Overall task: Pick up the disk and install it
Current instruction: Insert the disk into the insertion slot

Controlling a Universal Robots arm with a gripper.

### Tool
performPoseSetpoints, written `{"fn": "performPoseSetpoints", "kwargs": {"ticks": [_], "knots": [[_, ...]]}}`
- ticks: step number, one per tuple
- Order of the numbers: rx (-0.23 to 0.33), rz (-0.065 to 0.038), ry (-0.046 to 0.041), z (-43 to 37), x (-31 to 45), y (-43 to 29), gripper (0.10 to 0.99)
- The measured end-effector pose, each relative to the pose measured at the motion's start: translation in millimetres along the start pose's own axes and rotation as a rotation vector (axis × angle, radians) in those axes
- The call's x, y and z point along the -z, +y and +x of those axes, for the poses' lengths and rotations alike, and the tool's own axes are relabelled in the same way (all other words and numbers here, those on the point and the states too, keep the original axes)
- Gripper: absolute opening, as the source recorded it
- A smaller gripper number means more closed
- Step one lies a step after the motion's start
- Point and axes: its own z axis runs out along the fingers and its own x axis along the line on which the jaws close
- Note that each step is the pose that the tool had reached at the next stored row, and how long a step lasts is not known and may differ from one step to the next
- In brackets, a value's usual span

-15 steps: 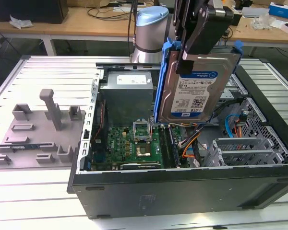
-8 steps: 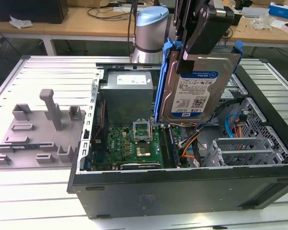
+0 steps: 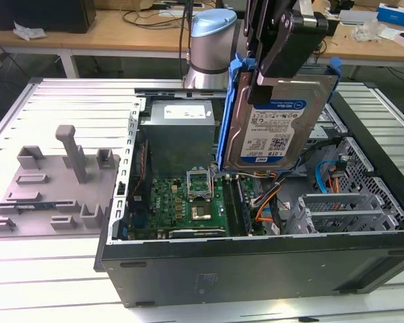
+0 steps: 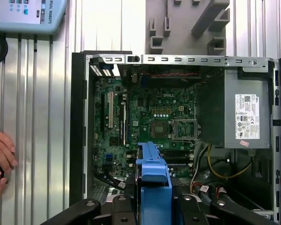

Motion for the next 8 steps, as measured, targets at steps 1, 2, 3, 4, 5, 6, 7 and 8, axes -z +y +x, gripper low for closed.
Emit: {"fn": "performPoseSetpoints", "kwargs": {"ticks": [1, 2, 3, 4, 5, 6, 7, 8], "knots": [[0.000, 0.000, -0.0005, 0.6, -0.3, 0.0, 0.365], [0.000, 0.000, -0.0004, 1.0, -0.5, 0.0, 0.365], [0.000, 0.000, -0.0003, 1.8, -0.6, -0.1, 0.365], [0.000, 0.000, -0.0002, 2.9, -0.8, -0.2, 0.365], [0.000, 0.000, -0.0003, 4.2, -1.0, -0.2, 0.365], [0.000, 0.000, -0.0004, 5.8, -1.4, -0.5, 0.365], [0.000, 0.000, -0.0004, 7.2, -1.6, -1.0, 0.365], [0.000, 0.000, -0.0004, 9.5, -1.9, -2.7, 0.365]]}}
